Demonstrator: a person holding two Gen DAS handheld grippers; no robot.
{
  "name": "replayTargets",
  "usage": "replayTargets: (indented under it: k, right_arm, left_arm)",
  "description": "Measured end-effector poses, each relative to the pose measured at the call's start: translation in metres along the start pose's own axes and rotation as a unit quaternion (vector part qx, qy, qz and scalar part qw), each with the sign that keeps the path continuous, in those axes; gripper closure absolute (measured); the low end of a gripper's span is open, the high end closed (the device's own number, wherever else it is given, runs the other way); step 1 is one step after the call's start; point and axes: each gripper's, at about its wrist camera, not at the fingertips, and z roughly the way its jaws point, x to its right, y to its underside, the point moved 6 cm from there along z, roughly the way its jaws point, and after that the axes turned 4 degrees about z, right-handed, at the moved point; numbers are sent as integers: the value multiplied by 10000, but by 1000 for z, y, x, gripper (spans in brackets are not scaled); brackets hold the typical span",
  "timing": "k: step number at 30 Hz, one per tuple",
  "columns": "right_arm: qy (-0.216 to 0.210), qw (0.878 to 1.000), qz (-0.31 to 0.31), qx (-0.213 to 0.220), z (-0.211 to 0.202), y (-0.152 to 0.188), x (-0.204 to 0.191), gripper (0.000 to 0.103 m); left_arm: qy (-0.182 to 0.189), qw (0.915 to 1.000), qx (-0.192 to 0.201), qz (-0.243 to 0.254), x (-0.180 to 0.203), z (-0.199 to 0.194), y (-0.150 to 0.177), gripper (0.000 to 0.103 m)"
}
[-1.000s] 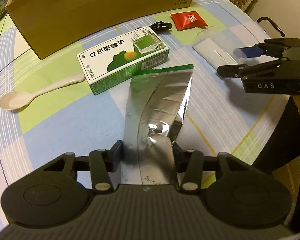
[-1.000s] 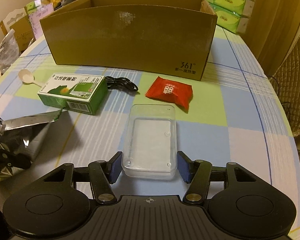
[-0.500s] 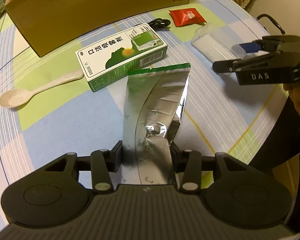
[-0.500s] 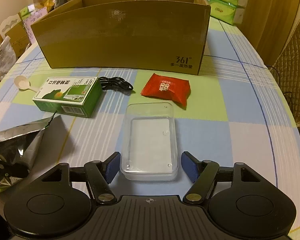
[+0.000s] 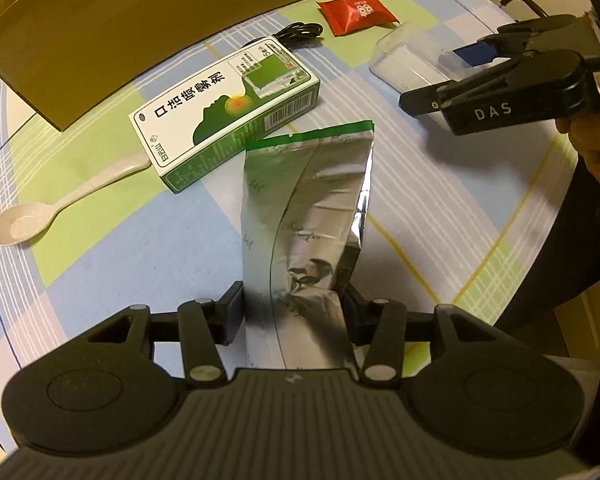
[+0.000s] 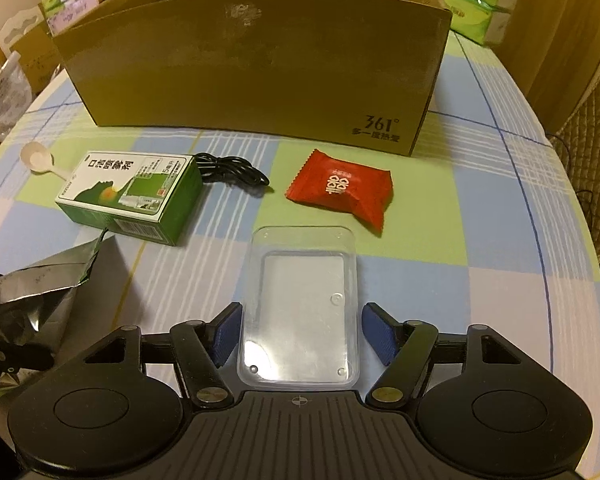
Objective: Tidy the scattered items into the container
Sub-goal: 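Lift the foil bag and clear lid and carry both over the cardboard box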
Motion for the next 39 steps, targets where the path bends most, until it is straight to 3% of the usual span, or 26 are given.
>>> replayTargets:
  k: [1,10,22,39]
  right_arm:
    - [49,10000,-27,21,-1,0,0,45]
    - [67,9997,-192,160,-17,3,-9,45]
    - [-17,9995,-149,273,-39,6,-19,45]
    - [-73,9986,-191,485,-64,-5,-24,45]
  left_arm:
    - [-9,10000,27,-20,0,0,1,60]
    - [-101,9991,303,-273,-3,-11,5,67]
    - [2,9977,536,-423,2,-33,10,67]
    - [-139,9976,551,-389,-4,-52,1,67]
